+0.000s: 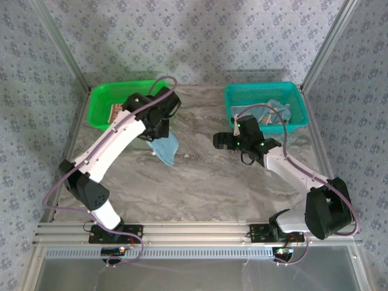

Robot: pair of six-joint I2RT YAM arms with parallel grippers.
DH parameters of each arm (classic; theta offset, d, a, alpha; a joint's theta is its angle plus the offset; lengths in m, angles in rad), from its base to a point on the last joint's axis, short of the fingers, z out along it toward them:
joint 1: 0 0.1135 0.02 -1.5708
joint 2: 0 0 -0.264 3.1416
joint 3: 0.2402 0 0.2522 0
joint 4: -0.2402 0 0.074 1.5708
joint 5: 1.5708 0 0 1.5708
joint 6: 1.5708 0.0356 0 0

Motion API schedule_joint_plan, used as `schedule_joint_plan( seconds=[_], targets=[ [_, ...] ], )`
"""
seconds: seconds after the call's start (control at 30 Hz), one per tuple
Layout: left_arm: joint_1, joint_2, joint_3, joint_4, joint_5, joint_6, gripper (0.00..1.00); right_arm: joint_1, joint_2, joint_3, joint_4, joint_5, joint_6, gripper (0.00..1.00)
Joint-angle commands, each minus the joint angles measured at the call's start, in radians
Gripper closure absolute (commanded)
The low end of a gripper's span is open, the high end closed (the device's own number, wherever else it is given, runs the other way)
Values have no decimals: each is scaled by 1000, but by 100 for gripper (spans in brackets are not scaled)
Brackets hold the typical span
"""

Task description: Fold and stack the towels

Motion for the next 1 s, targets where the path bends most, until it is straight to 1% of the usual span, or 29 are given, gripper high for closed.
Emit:
schedule_joint_plan(
  seconds=[0.0, 0.23, 0.33, 0.43, 0.57, 0.8, 0.97],
  targets=[
    [19, 25, 131, -87, -39, 87, 100, -2, 10, 42, -44, 23, 6, 0],
    [66, 117, 402, -154, -98, 181, 100, 2, 26, 80, -83, 38, 0, 0],
    [88, 173, 551, -184, -133, 226, 100, 5, 28, 90, -98, 47, -4, 0],
    [123, 207, 652, -171, -142, 267, 100, 8, 30, 95, -106, 52, -5, 0],
    [183, 221, 695, -110, -127, 315, 100, 16, 37, 106, -127, 58, -5, 0],
    [289, 248, 723, -2, -110, 428, 100, 30, 40, 104, -150, 67, 1, 0],
    [352, 308, 752, 43, -117, 493, 100, 41, 43, 107, -171, 83, 4, 0]
  ],
)
